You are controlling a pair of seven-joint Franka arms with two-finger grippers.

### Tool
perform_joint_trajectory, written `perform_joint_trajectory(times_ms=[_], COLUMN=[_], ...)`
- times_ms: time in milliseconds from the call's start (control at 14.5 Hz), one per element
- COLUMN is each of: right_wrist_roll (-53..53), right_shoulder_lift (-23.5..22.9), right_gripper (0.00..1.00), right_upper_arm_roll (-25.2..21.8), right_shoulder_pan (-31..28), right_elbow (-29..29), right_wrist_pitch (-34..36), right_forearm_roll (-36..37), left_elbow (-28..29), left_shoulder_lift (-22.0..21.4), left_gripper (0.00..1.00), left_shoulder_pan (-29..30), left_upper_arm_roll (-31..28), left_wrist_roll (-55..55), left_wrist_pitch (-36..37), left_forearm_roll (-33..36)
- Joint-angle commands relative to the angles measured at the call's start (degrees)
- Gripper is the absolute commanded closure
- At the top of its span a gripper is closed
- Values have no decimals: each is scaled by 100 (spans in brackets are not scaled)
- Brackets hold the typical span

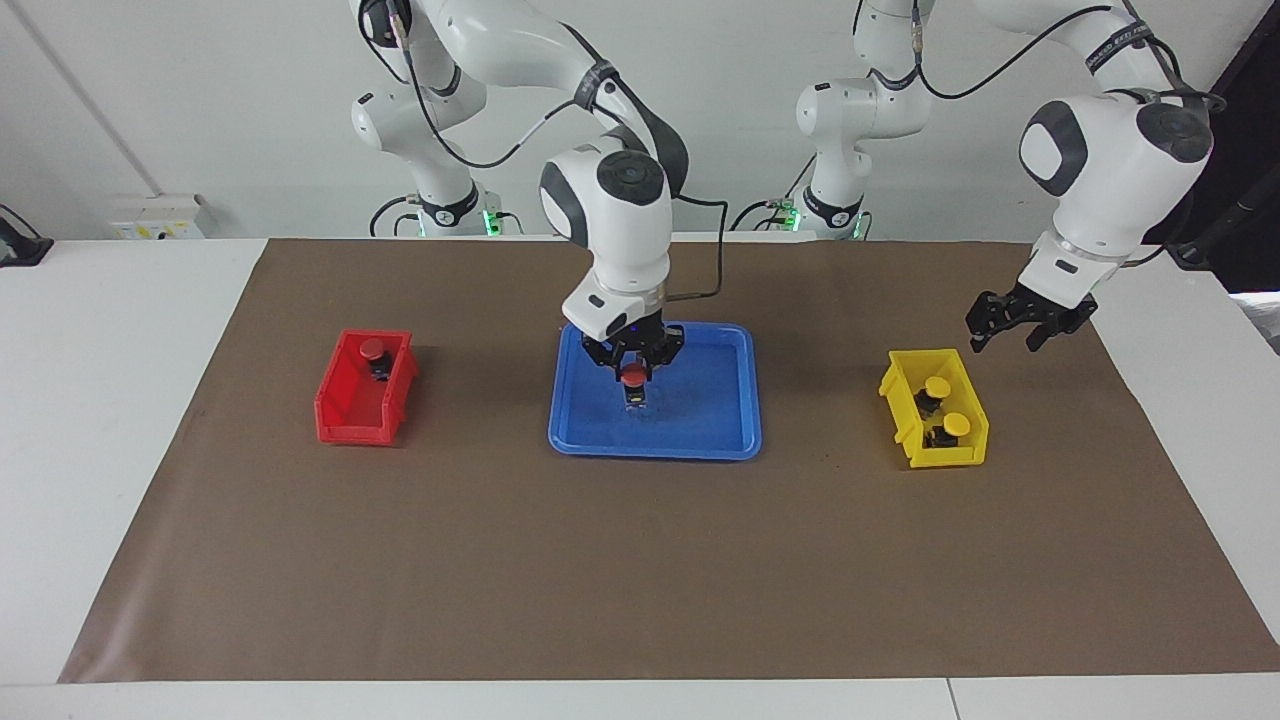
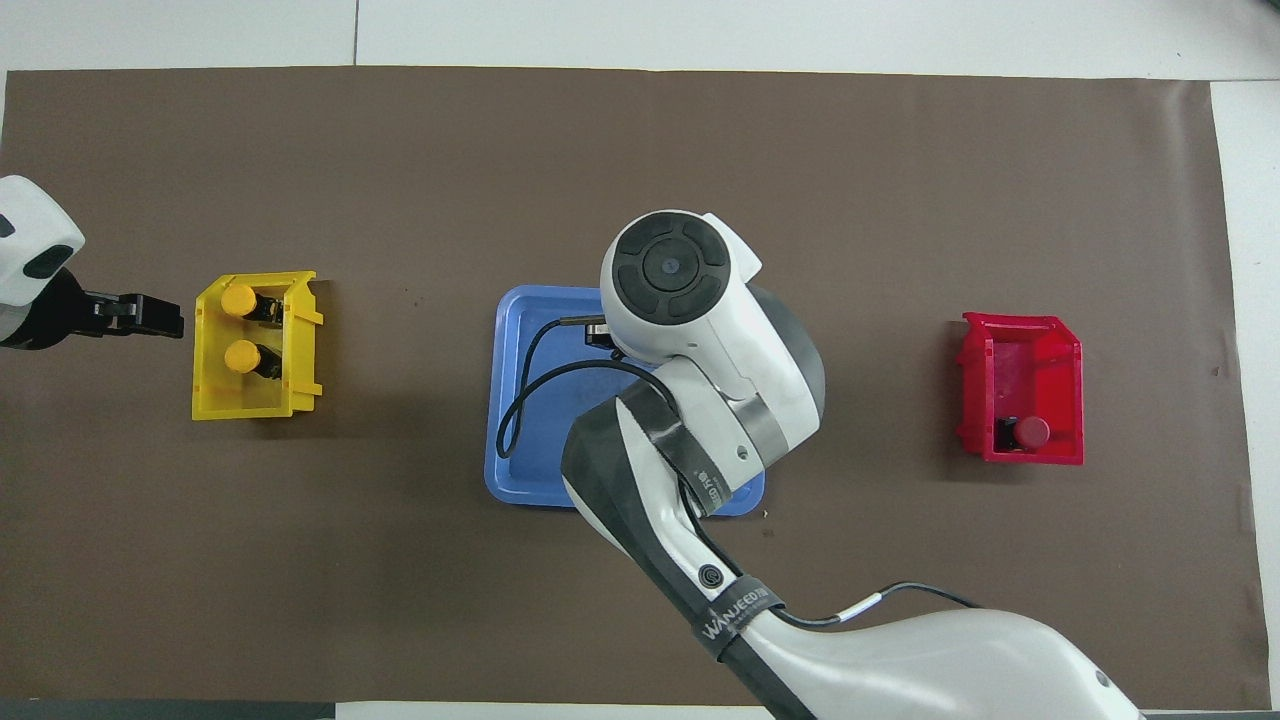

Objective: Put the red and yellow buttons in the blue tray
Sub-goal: 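Place the red button in the tray while the left gripper grasps a yellow button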

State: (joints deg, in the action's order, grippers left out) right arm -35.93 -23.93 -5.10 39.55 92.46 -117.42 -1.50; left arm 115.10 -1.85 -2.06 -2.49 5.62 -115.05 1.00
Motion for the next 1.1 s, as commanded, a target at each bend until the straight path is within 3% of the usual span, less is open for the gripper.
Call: perform_joint_trajectory(times_ms=[0,207,414,552,759,828,1034], right_wrist_roll=[-55,-213,-213,-213,-100,232,1874], right_shoulder_lift=[-68,2,2,-7,-7,167,1360], right_gripper=[70,68,39,29,29,29,29], right_upper_arm_roll=[-43,-34,-34,-43,-87,-113,-105], right_shoulder_pan=[-26,26,18,9,-175,-367,-1385], right_elbow=[131,395,413,369,-104,-123,550], right_wrist_pitch=[-193,-360,-404,-457,-160,33,824], right_forearm_roll=[-43,-61,-61,-61,-17,0,-8], left_elbow=[188,372,679,776,987,1057,1146], left_shoulder_lift=[79,176,263,290,290,299,404], left_gripper=[22,22,22,22,23,23,24], left_shoulder_pan=[-120,-146,-251,-260,-251,-251,-278], left_upper_arm_roll=[-6,12,12,12,12,12,12], left_wrist_roll=[-158,-149,-149,-140,-140,-149,-158], left_wrist_pitch=[-325,-553,-948,-1072,-1379,-1467,-1643], left_forearm_roll=[-21,-65,-206,-214,-215,-215,-215])
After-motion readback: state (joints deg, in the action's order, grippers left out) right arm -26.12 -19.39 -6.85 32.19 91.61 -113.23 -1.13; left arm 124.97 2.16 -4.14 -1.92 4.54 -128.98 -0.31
